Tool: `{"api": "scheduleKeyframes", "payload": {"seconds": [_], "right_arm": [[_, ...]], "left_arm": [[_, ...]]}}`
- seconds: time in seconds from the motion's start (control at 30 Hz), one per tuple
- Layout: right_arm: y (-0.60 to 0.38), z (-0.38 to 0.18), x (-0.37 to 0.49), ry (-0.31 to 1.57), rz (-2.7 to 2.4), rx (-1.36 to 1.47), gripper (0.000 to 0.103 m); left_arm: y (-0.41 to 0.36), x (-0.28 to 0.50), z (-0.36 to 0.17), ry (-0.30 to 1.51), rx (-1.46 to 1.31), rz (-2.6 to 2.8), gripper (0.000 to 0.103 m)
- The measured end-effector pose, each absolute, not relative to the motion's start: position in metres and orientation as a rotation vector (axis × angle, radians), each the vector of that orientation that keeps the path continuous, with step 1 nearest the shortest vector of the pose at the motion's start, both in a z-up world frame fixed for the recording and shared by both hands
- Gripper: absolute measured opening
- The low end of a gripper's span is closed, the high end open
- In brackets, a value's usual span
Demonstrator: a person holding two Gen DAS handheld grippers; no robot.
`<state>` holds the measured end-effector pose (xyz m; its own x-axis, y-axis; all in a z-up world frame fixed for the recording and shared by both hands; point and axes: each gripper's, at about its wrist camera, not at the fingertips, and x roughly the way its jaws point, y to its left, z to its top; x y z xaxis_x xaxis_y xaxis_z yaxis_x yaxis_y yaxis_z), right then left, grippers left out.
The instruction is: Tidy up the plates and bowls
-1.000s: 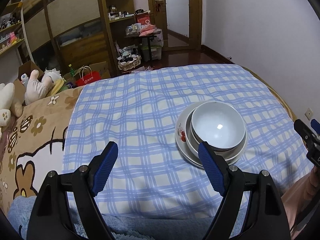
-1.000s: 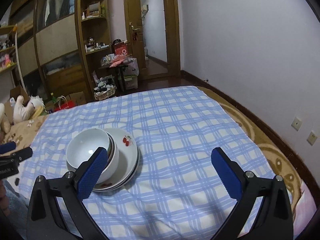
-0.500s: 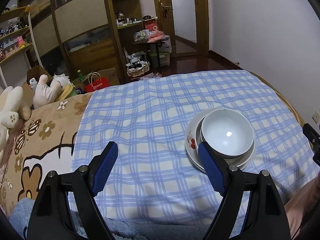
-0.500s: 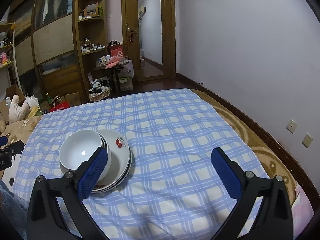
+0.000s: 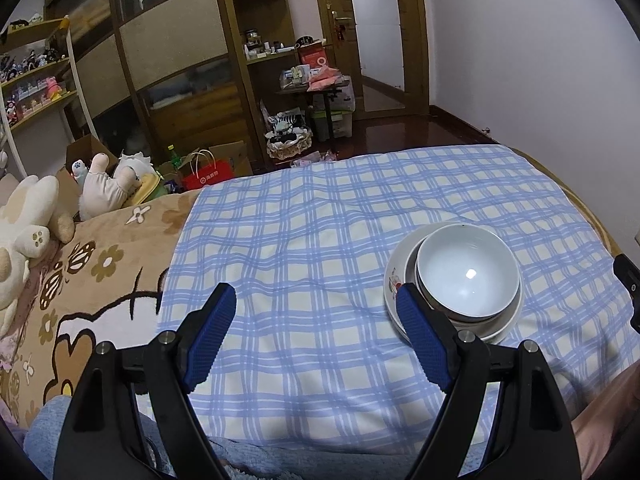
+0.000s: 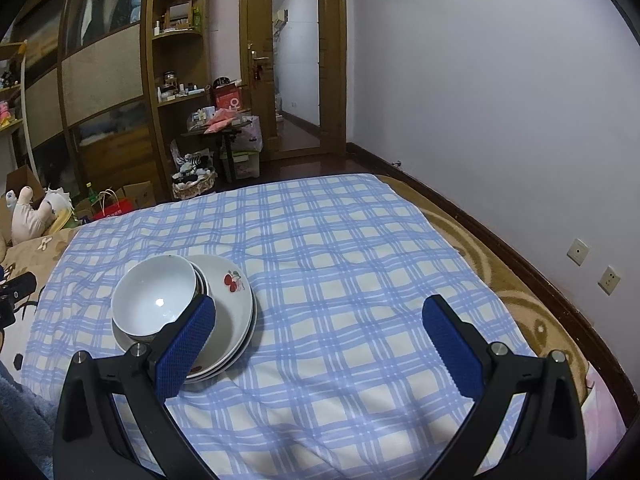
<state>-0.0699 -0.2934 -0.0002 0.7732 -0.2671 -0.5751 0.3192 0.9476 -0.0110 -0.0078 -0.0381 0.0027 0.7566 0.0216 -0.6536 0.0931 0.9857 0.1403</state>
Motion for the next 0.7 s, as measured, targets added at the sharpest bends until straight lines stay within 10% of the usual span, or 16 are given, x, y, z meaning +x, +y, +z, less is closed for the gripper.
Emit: {"api": "scheduleKeyframes", "payload": {"seconds": [0.7], "right_arm": [[-0.2925,-0.0015,-0.071,0.612,-0.337,0.091,0.103]], "left_arm": [[-0.0345,-0.0084,0.0043,0.706,0.17,-0.032,0.081]]}}
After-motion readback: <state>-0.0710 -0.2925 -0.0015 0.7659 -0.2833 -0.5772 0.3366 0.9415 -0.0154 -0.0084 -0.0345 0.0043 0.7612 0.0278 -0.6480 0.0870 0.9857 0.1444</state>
